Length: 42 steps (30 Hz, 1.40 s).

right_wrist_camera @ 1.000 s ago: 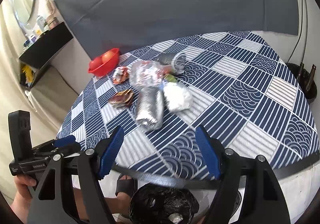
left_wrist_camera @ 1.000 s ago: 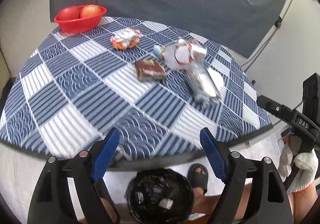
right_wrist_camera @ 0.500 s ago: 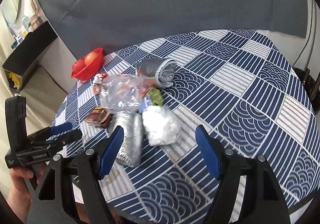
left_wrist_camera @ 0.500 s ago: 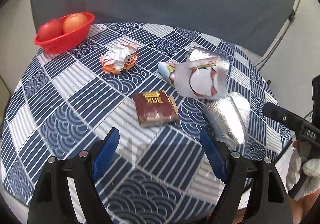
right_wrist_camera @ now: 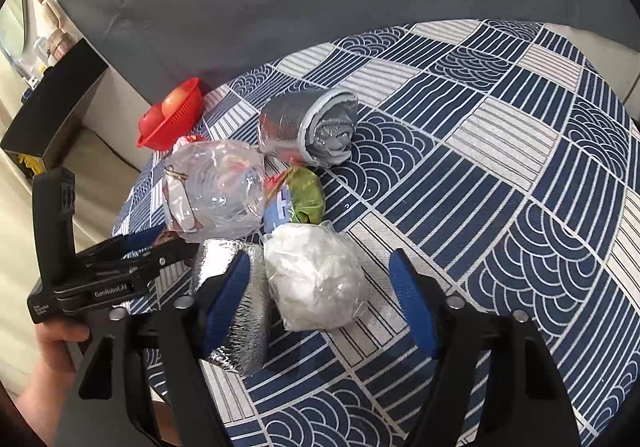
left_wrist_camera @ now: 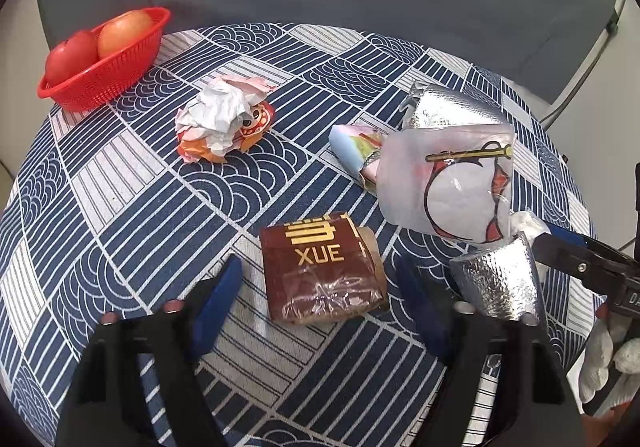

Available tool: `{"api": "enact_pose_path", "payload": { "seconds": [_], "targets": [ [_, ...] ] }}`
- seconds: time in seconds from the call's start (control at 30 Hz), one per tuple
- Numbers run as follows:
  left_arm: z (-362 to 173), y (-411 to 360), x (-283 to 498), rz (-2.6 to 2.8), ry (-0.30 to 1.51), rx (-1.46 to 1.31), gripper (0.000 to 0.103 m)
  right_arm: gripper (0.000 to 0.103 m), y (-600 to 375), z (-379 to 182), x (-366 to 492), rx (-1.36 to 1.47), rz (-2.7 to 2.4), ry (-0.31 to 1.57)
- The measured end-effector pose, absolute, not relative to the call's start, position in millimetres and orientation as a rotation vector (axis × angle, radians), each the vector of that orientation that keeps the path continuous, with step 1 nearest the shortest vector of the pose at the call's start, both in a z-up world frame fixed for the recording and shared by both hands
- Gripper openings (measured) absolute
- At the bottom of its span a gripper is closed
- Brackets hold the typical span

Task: Collect trash
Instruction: 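Grasp the brown XUE packet with the left tool while the right tool grasps another white plastic ball, then lower both held items into the trash bin and open both tools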

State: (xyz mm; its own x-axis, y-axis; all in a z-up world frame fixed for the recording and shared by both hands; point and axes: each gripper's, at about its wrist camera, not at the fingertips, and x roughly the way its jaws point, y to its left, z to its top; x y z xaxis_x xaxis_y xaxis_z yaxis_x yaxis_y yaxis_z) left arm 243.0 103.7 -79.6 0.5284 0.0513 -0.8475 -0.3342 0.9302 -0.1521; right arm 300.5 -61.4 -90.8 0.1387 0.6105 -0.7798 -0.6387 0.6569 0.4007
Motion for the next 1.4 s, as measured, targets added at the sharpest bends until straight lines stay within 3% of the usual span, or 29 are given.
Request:
{"api": "enact_pose_path", "payload": {
  "seconds": [0.1, 0.73, 1.4],
  "targets": [
    [-83, 104, 245, 0.232, 1.004, -0.316, 0.062, 0.051, -57, -93, 300, -0.048, 0.906, 1.115],
    [-61, 98, 222, 0.242, 0.937, -0.334, 0.06, 0.05, -86, -73, 294, -0.023, 0.855, 1.053],
    [-37, 49, 94, 0.123, 0.79, -0.41, 0.06, 0.05, -121, -46, 203, -0.036, 0.882, 1.003]
  ]
}}
